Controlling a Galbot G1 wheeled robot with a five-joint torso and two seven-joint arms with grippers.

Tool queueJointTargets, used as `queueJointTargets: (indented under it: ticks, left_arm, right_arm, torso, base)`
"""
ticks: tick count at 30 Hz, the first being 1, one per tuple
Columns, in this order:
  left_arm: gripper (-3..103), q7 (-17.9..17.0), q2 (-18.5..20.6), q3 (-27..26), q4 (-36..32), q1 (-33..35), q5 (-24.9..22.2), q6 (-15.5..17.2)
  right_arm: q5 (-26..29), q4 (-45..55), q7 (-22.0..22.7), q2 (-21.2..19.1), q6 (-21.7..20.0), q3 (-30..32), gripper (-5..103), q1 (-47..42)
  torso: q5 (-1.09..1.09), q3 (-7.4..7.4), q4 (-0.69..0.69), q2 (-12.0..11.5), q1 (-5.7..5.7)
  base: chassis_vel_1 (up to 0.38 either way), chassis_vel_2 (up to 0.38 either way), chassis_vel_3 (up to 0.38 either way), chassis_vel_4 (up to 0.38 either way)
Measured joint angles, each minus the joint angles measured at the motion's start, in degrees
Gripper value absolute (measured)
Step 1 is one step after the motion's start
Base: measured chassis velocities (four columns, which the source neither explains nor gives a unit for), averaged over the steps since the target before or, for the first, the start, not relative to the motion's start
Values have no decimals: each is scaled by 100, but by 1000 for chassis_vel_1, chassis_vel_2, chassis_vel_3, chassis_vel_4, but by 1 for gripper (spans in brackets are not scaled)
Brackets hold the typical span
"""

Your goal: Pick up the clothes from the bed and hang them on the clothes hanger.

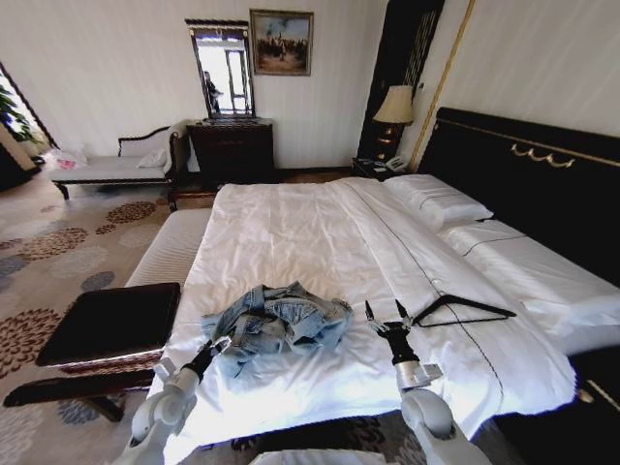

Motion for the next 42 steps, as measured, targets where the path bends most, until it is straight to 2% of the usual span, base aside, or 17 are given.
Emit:
queueJointTargets:
  ticks: [1, 5, 8, 10, 11, 13, 15, 17, 20, 21, 23, 25, 26, 28, 34, 39, 42]
  left_arm:
    - [90, 0, 0, 0, 0, 0, 0, 0]
    - [68, 26, 2, -11, 10, -27, -70, -18]
    - [62, 36, 2, -17, 10, -34, -116, -19]
    - [52, 54, 2, -26, 17, -39, -154, -22]
    - [52, 54, 2, -26, 17, -39, -154, -22]
    - [41, 78, 3, -35, 22, -40, -174, -31]
    - [30, 120, 3, -43, 9, -34, -204, -33]
    - [30, 137, 2, -43, -2, -28, -213, -34]
    - [14, 204, 2, -44, -10, -16, -224, -44]
    - [14, 204, 2, -44, -10, -16, -224, -44]
    - [4, 246, 2, -44, 6, -16, -223, -58]
    - [3, 262, 1, -45, 8, -14, -217, -66]
    - [3, 262, 1, -45, 8, -14, -217, -66]
    - [3, 282, -22, -52, 10, -3, -162, -83]
    - [3, 314, -56, -199, 148, -14, -57, -159]
    - [3, 383, 9, -371, 200, 71, -62, -218]
    - [3, 416, -17, -394, 170, 116, -10, -239]
  right_arm:
    - [0, 0, 0, 0, 0, 0, 100, 0]
    - [-23, -72, 16, 11, 6, -49, 100, 54]
    - [-14, -105, 56, -3, 6, -98, 100, 98]
    - [173, -122, 97, -78, 4, -217, 100, 174]
    - [173, -122, 97, -78, 4, -217, 100, 174]
    - [437, -122, 172, -183, -59, -339, 100, 266]
    - [758, -85, 355, -349, -368, -449, 100, 380]
    - [888, -38, 459, -420, -530, -490, 100, 423]
    - [1627, 256, 1079, -780, -1247, -734, 100, 559]
    - [1627, 256, 1079, -780, -1247, -734, 100, 559]
    - [2438, 514, 1475, -1027, -1769, -916, 100, 622]
    - [3218, 763, 1783, -1201, -2241, -1018, 100, 682]
    - [3218, 763, 1783, -1201, -2241, -1018, 100, 682]
    - [4051, 1000, 2237, -1344, -2798, -1129, 100, 803]
    - [4314, 878, 2443, -1371, -2989, -1320, 100, 1024]
    - [4189, 663, 2397, -1286, -2830, -1495, 100, 1224]
    - [4317, 485, 2377, -1265, -2708, -1697, 100, 1550]
  torso:
    - [0, 0, 0, 0, 0]
    - [0, 0, 0, 0, 1]
    - [0, 0, 0, 0, 0]
    - [0, 0, 0, 0, 0]
    - [0, 0, 0, 0, 0]
    - [0, 0, 0, 0, 0]
    - [1, 1, 0, 0, 1]
    - [1, 0, 0, 0, 1]
    - [0, 0, 0, 0, 1]
    - [0, 0, 0, 0, 1]
    - [0, 0, 0, 0, 1]
    - [0, 0, 0, 0, 1]
    - [0, 0, 0, 0, 1]
    - [-1, 0, 0, 0, 1]
    - [-1, 0, 0, 0, 1]
    - [1, 0, -1, 0, 1]
    - [0, 0, -1, 1, 0]
  base:
    - [0, 0, 0, 0]
    - [0, 0, 0, 0]
    - [0, 0, 0, 0]
    - [0, 0, 0, 0]
    - [0, 0, 0, 0]
    - [0, 0, 0, 0]
    - [0, 0, 0, 0]
    - [0, 0, 0, 0]
    - [0, 0, 0, 0]
    - [0, 0, 0, 0]
    - [0, 0, 0, 0]
    - [0, 0, 0, 0]
    - [0, 0, 0, 0]
    - [0, 0, 0, 0]
    - [0, 0, 0, 0]
    - [0, 0, 0, 0]
    - [0, 0, 0, 0]
